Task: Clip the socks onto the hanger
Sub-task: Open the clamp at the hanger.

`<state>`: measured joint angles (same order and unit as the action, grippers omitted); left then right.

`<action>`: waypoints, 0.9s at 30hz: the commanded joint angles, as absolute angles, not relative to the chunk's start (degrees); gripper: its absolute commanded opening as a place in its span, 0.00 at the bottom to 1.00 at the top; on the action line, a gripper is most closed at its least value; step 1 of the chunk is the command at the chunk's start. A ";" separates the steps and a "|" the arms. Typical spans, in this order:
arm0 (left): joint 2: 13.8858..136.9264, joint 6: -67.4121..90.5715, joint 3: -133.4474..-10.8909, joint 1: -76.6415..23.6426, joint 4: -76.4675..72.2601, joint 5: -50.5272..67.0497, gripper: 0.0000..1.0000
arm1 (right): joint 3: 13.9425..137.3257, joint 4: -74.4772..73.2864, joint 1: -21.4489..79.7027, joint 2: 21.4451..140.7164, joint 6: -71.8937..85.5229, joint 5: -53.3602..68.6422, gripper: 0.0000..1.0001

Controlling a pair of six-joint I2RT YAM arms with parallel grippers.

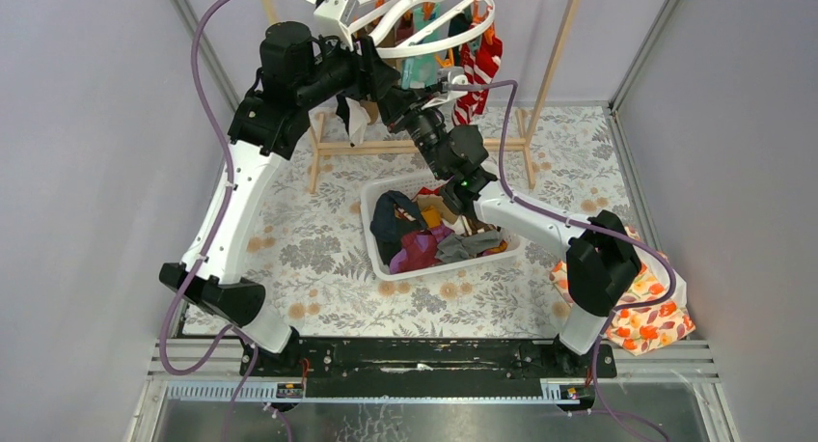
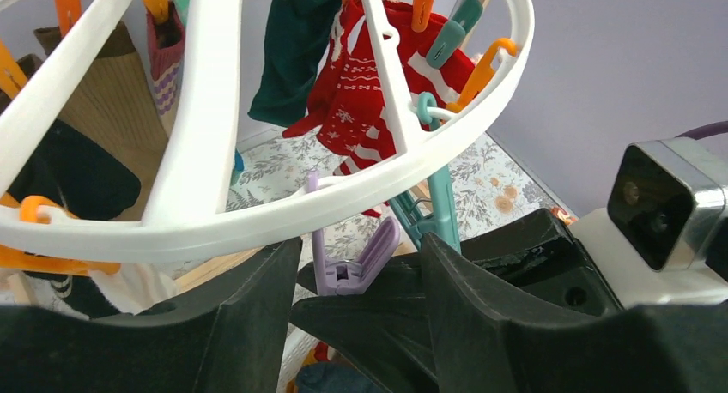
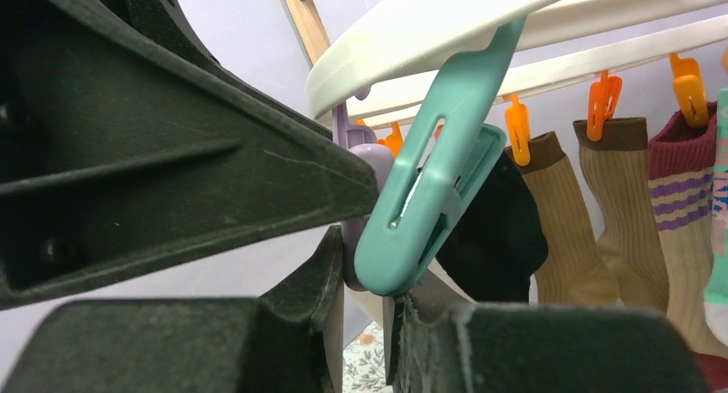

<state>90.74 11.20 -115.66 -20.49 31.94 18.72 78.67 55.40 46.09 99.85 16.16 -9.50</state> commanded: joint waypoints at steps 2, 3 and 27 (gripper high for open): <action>91.35 8.66 -117.42 -21.10 29.03 17.72 0.59 | 82.17 55.91 47.05 96.97 13.59 -9.02 0.00; 91.24 8.43 -117.10 -21.15 29.01 17.50 0.60 | 82.18 55.90 47.14 96.89 13.50 -8.91 0.00; 92.19 8.99 -117.30 -21.22 27.23 13.89 0.00 | 74.84 47.85 47.08 89.20 11.84 -13.20 0.77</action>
<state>93.91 9.72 -119.52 -20.97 31.44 15.38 77.58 50.72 46.52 95.96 13.74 -10.07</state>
